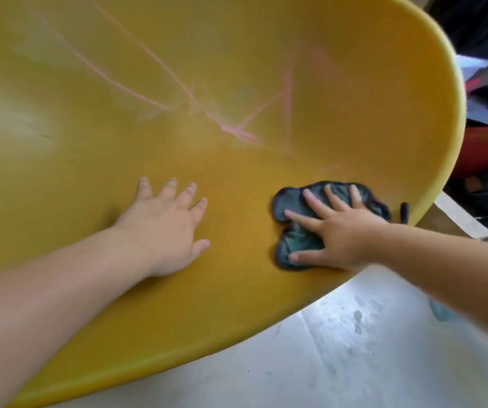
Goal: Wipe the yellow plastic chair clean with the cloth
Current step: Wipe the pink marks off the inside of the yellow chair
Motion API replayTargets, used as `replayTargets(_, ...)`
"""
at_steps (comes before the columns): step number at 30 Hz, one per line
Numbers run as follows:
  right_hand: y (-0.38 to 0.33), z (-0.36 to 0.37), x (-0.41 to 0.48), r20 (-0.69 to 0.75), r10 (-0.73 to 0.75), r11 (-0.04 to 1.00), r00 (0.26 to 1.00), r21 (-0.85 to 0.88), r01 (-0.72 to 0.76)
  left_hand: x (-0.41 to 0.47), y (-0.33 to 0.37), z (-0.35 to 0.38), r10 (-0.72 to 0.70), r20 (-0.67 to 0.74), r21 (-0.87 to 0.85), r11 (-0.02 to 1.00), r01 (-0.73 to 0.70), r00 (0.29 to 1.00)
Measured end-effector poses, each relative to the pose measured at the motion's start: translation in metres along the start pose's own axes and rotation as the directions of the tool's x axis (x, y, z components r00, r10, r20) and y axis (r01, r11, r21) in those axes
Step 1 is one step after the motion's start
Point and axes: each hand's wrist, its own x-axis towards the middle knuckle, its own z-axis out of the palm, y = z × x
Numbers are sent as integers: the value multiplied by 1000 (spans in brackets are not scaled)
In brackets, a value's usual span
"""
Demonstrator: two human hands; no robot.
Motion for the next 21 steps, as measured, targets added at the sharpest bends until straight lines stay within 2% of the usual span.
replayTargets(2, 67, -22, 19, -123, 259, 951, 958, -144, -275, 20, 14, -3, 14, -18, -53, 998, -15, 1000)
replayTargets(3, 91, -33, 27, -170, 342, 911, 924, -181, -370, 30, 20, -2, 12, -29, -91, 996, -14, 1000)
replayTargets(5, 105, -43, 44, -213, 419, 873, 882, -172, -457, 46, 29, 1, 11, -48, -161, 987, -19, 999)
replayTargets(6, 94, -40, 55, -219, 412, 885, 885, -136, -446, 51, 33, 4, 16, -57, -181, 983, -26, 998)
replayTargets(8, 48, -23, 77, -201, 311, 948, 929, 3, -317, 54, 37, 15, 20, -86, -197, 980, -37, 996)
replayTargets(11, -34, -3, 80, -159, 39, 985, 986, 175, -11, 52, 33, 25, -30, -119, -202, 979, 5, 992)
replayTargets(13, -59, 2, 63, -126, -161, 970, 979, 163, 181, 52, 26, 23, -61, -105, -215, 976, 37, 993)
replayTargets(15, -49, 6, 45, -89, -243, 963, 966, 96, 251, 54, 20, 23, -66, -80, -265, 963, 43, 995)
replayTargets(16, -30, 6, 41, -86, -211, 976, 974, 31, 214, 56, 18, 24, -59, -65, -288, 957, 38, 996)
replayTargets(18, 25, -6, 42, -157, -18, 988, 987, -157, -7, 57, 17, 29, -26, -52, -282, 959, 10, 998)
replayTargets(20, 79, -33, 47, -238, 216, 919, 947, -278, -280, 56, 19, 36, -1, -53, -270, 963, -14, 999)
replayTargets(21, 97, -45, 51, -253, 299, 880, 920, -300, -369, 54, 19, 39, 0, -58, -267, 964, -15, 998)
